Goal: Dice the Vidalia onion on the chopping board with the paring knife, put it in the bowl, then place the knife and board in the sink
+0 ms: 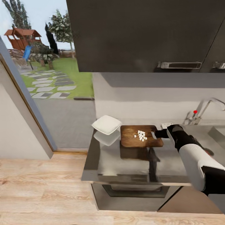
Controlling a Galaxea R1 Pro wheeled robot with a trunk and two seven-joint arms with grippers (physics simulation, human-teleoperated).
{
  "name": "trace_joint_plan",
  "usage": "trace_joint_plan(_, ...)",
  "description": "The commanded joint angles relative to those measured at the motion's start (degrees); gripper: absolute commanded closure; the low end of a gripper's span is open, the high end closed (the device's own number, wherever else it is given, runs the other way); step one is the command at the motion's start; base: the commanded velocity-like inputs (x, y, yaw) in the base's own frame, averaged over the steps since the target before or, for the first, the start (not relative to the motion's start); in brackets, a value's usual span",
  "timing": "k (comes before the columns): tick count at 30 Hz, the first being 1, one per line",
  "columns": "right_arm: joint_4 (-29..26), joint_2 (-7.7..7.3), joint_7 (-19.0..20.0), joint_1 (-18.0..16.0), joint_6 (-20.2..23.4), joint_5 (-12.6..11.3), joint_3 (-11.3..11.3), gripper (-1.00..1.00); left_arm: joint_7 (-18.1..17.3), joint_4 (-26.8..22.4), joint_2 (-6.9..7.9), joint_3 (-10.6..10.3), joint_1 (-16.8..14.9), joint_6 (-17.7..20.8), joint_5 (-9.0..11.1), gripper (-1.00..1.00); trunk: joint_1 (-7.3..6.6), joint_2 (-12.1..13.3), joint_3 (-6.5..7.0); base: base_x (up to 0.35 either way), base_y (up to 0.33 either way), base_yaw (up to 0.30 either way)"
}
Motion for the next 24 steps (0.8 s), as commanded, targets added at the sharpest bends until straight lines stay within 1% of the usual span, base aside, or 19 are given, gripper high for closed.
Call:
trace_joint_plan(1,-0.1,-0.01,0.5,-0.1,0.3,0.3,-0.5,1.00,0.0,0.3,-0.05,-0.5,-0.1,-0.4,0.5,-1.00,0.05,-0.1,-0.11,0.184,0.297,0.000)
trace_joint_plan(10,-0.2,-0.19,0.6,-0.1,0.3,0.3,-0.5,1.00,0.0,0.3,-0.05,-0.5,-0.1,-0.4,0.5,-1.00,0.05,-0.1,-0.11,0.160,0.302,-0.012)
trace_joint_plan(24,-0.2,-0.19,0.6,-0.1,0.4,0.3,-0.4,1.00,0.0,0.3,-0.05,-0.5,-0.1,-0.4,0.5,-1.00,0.05,-0.1,-0.11,0.131,0.308,-0.265)
